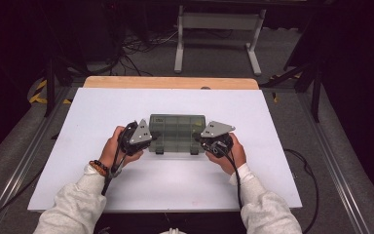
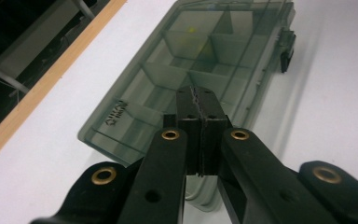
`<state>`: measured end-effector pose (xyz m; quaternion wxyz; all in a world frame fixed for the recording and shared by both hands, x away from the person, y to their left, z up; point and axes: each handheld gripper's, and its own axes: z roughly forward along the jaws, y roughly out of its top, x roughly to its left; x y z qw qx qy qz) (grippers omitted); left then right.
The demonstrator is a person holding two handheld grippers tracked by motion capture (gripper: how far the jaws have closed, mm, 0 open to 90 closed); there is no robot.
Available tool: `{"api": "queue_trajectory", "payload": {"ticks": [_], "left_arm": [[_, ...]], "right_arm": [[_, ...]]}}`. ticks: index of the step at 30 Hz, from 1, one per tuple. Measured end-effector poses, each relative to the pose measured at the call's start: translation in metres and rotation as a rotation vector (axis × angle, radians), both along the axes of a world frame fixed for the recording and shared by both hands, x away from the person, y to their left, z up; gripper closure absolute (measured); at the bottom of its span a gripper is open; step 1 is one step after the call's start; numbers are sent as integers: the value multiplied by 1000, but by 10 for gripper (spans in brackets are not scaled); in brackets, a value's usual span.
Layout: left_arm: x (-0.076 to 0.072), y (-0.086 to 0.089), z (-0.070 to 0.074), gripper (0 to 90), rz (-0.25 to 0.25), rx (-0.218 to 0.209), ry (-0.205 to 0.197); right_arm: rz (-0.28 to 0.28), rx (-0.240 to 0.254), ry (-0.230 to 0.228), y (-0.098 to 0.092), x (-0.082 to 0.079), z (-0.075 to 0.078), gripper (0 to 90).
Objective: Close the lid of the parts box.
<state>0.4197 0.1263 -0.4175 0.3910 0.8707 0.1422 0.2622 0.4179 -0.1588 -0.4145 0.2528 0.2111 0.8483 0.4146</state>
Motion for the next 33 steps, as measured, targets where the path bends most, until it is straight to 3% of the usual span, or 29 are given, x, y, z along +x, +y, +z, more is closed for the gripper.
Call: {"api": "queue_trajectory", "payload": {"ticks": [9,23,27,33], "left_arm": [[-4,-1,-11,898,3,-15,7],[0,5,-27,898,12,-86,48],[-1,3,-32,898,15,-69,47],[-1,4,-35,898,12,-91,52]], "right_arm": [[-10,-2,10,-2,-1,-9,900],[-28,12,19,-3,0,-20,900],[-33,4,17,-2,-1,-26,900],[-53,48,12,-4,-4,-31,900]]}}
